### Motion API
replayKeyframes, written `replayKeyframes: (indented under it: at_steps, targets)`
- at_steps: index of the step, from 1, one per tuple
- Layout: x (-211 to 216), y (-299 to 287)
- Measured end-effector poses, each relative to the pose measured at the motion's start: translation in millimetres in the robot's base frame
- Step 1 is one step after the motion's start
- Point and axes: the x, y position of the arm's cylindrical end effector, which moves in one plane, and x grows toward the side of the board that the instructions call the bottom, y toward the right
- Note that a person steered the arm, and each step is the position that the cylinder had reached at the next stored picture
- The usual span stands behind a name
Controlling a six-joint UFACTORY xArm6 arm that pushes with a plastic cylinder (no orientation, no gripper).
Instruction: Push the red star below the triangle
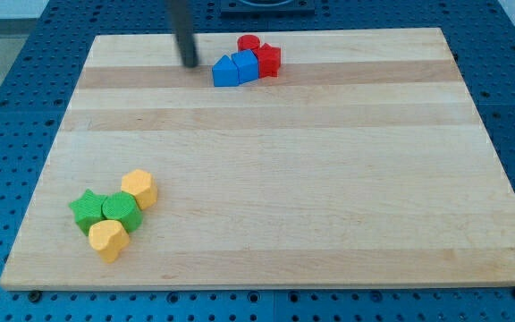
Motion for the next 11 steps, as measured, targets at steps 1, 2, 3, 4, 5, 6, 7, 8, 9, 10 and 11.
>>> replayKeyframes:
  at_steps: [1,2,3,4,5,6,7,8,9,10,11]
  targets:
    - [-17.9,103.7]
    - [-18.0,154.7]
    - [-18.0,154.7]
    - [-18.0,154.7]
    - [-10.6,143.8]
    - [21.4,99.0]
    - [50.5,62.1]
    - [86.5,29.4]
    - [123.9,2.6]
    - [165.2,-24.6]
    - [199.5,-45.7]
